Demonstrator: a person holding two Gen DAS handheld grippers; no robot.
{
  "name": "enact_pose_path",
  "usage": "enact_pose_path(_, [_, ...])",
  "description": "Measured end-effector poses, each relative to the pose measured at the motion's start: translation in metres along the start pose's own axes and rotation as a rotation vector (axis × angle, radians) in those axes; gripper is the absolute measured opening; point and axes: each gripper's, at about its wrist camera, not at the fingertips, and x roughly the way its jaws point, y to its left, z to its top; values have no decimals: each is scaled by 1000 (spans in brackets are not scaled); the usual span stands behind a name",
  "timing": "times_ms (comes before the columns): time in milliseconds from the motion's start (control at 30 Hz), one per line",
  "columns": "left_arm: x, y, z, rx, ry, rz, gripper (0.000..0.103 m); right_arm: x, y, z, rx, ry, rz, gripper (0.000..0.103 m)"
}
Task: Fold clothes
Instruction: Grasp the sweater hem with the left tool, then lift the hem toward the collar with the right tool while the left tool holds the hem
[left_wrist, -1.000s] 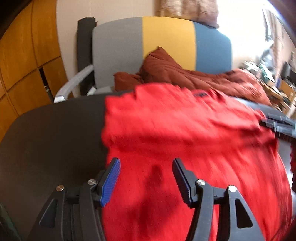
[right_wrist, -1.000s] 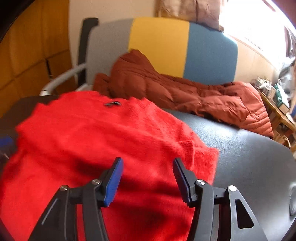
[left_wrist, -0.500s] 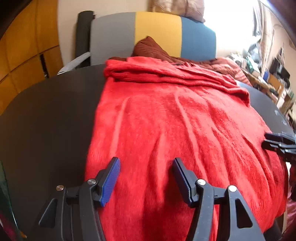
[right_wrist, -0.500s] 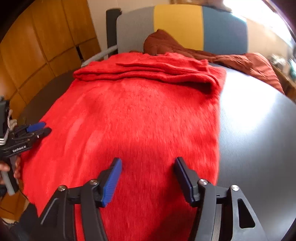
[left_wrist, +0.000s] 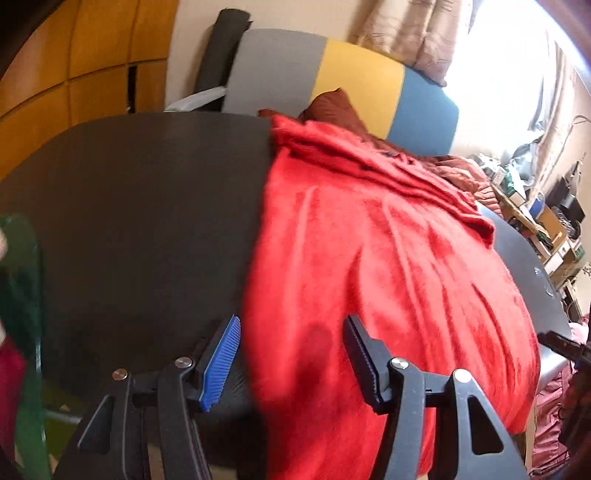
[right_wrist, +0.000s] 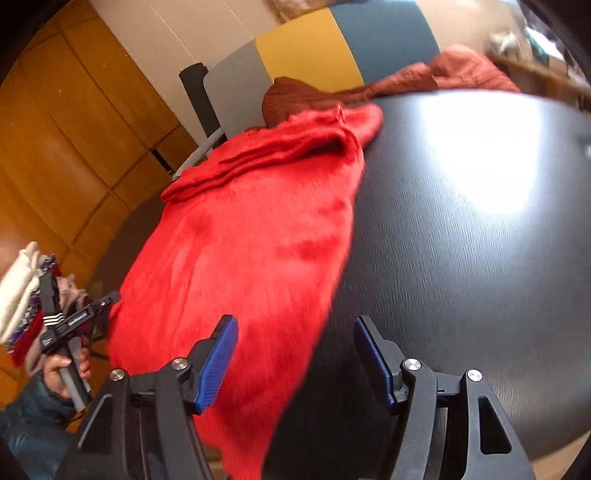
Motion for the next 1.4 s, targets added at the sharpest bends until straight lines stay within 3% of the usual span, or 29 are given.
enact_pose_path(100, [-8,9,-11,-23,6,-37,59,1,3,-14,-7,13,47,66])
enact_pose_path(200, [-12,9,-19,-35,24,-80,59,13,15,-18,-26,25,100,54])
enact_pose_path(333, [-12,4,-26,-45,29,-125,59,26,28,-20,-51,21,135,54])
enact_pose_path(433, [-12,-2,-27,-37,44,-150,59,31,34,-20,-62,14,131,54])
enact_pose_path(633, [-10,-11,-31,-6,59,-152,56,25,45,-32,-201,92,106,54])
enact_pose_path(667, [-9,-13,-30,-1,58,-141,51,26,46,-32,-204,93,99,53])
enact_pose_path(700, [-8,-13,-29,3,59,-127,37,28,49,-32,-207,86,83,54])
enact_pose_path(767, [-7,-13,-28,7,63,-99,21,29,52,-33,-231,77,45,53])
enact_pose_path(833, [-8,-9,-28,-9,68,-105,16,31,57,-34,-270,70,-7,41])
enact_pose_path(900, [-10,-7,-30,-10,73,-108,13,28,54,-34,-274,70,-40,21])
enact_pose_path(1000, [-13,-9,-33,6,90,-122,11,25,52,-35,-270,88,-33,16])
enact_pose_path(1167, [-27,-5,-31,-35,135,-268,11,23,44,-28,-141,126,81,14])
enact_pose_path(1233, [-37,3,-21,-91,121,-367,11,20,46,-19,-113,118,124,13])
enact_pose_path(1400, [-54,11,14,-141,52,-524,11,8,51,19,-70,42,250,13])
